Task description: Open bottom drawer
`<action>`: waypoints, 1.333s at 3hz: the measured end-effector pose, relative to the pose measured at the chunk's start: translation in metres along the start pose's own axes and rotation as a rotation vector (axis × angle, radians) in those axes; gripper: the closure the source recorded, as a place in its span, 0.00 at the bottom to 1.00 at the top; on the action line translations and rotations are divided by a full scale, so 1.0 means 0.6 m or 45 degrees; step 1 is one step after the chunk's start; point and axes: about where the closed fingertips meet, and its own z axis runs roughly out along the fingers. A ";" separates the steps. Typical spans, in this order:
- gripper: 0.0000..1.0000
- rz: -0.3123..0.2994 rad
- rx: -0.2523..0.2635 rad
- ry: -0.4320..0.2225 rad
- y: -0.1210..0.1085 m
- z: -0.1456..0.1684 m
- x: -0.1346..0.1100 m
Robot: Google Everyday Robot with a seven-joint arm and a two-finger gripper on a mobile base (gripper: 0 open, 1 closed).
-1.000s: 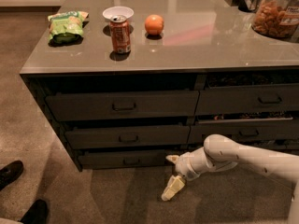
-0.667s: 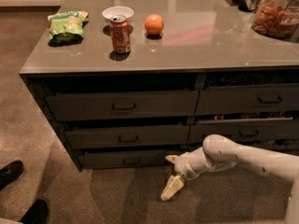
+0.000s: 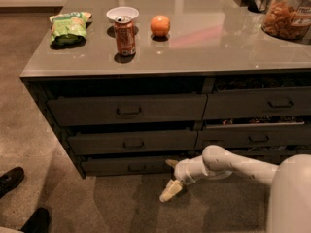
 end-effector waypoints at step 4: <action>0.00 0.088 0.184 -0.257 -0.192 0.194 0.085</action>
Offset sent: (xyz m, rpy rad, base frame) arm 0.0915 0.0152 -0.1381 0.1456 -0.0509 -0.2002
